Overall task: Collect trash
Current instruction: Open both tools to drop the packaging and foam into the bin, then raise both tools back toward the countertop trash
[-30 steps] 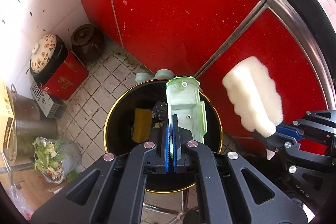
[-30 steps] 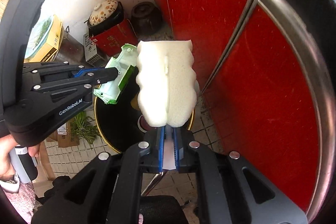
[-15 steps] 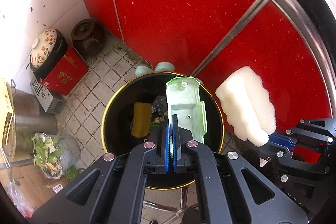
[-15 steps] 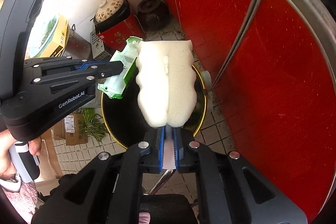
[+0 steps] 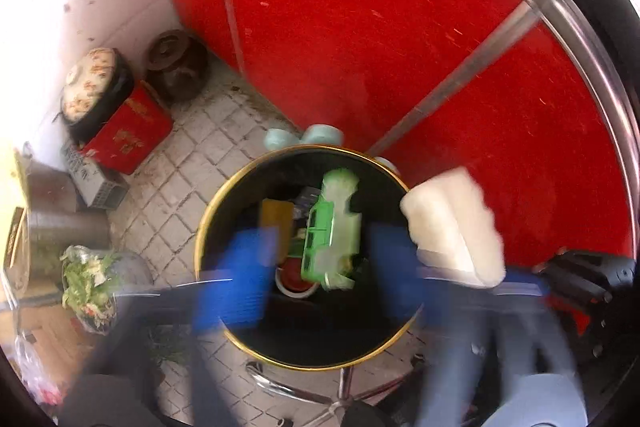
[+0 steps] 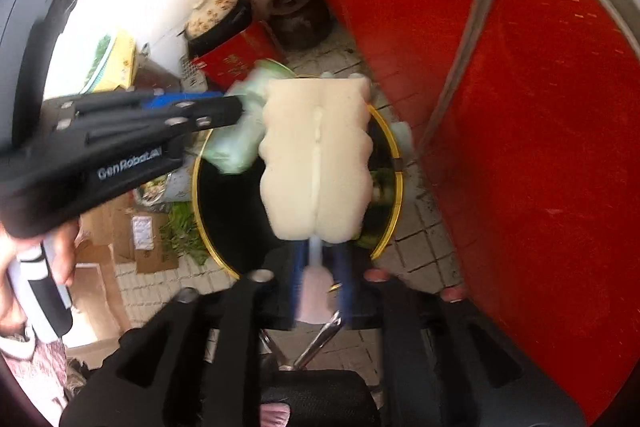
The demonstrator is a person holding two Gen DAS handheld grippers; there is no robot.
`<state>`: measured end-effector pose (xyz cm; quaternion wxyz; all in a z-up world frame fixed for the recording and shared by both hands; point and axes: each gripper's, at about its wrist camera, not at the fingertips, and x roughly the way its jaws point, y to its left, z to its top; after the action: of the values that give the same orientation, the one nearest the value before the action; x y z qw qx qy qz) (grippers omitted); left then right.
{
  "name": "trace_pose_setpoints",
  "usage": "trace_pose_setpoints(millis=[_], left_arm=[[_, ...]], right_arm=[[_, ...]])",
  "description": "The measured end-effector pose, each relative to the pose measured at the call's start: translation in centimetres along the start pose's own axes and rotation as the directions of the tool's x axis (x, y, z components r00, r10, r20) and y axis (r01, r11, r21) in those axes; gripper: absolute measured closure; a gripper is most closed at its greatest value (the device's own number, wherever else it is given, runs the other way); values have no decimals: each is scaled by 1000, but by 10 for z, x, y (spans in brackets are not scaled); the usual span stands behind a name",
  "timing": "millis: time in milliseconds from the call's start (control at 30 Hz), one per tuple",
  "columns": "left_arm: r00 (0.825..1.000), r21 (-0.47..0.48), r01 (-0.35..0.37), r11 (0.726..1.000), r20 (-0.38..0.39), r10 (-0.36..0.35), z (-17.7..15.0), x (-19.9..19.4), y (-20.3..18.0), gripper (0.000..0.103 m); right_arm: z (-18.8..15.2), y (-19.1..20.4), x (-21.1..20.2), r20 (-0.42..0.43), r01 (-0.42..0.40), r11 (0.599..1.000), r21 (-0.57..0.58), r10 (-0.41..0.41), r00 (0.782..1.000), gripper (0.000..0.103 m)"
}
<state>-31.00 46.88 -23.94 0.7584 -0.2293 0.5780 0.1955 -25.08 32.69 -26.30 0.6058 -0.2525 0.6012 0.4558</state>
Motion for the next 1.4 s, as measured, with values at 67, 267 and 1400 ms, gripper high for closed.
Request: trace_pose_setpoints(millis=[67, 267, 1400], left_arm=[[1000, -15, -15, 1000, 20, 15, 1, -6, 7, 7], [997, -80, -13, 997, 70, 18, 2, -27, 27, 7], [983, 704, 52, 709, 90, -162, 43, -141, -505, 7]], right_arm=[[-1, 4, -8, 50, 14, 1000, -19, -13, 999, 20], [-5, 0, -28, 63, 24, 999, -27, -22, 998, 20], [-263, -431, -425, 250, 347, 723, 597, -579, 776, 25]])
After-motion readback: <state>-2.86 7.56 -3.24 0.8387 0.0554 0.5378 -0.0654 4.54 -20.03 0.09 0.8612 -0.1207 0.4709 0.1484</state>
